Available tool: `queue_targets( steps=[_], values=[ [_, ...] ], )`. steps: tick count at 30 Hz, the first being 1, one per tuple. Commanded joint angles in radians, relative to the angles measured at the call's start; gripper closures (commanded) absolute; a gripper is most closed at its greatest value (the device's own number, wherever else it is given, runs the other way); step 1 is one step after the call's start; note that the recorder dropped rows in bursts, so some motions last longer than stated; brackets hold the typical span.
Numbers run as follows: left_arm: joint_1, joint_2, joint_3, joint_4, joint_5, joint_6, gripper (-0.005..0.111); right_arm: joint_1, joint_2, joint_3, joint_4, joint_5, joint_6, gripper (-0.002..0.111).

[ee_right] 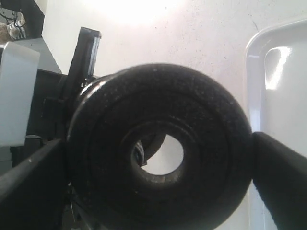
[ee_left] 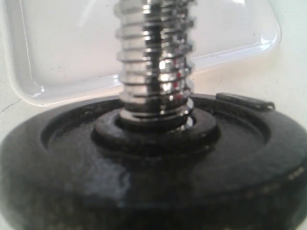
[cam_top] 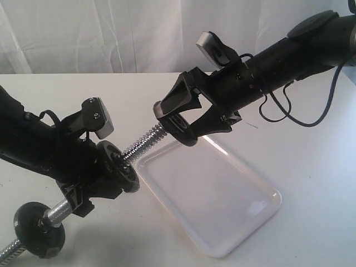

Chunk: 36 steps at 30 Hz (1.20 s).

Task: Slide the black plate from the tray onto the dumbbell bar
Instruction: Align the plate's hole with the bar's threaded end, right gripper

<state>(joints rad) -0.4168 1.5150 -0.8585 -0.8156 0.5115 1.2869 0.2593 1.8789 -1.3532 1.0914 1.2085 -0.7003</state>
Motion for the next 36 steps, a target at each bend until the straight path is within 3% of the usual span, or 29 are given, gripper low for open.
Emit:
queue_targets(
  steps=[1,11,36],
  values=[
    [-0.004,-0.060,-0.028,-0.146,0.021,0.022,0.107,-0.001,-0.013,-0.007,0.039,0.013,-0.017,0.108],
    [-0.004,-0.060,-0.028,-0.150,-0.015,0.022,0.107,-0.001,-0.013,-0.007,0.144,0.013,-0.035,0.108],
    [-0.004,-0.060,-0.028,-0.148,-0.047,0.026,0.107,0.031,-0.013,-0.007,0.175,0.013,-0.036,0.108]
  ],
)
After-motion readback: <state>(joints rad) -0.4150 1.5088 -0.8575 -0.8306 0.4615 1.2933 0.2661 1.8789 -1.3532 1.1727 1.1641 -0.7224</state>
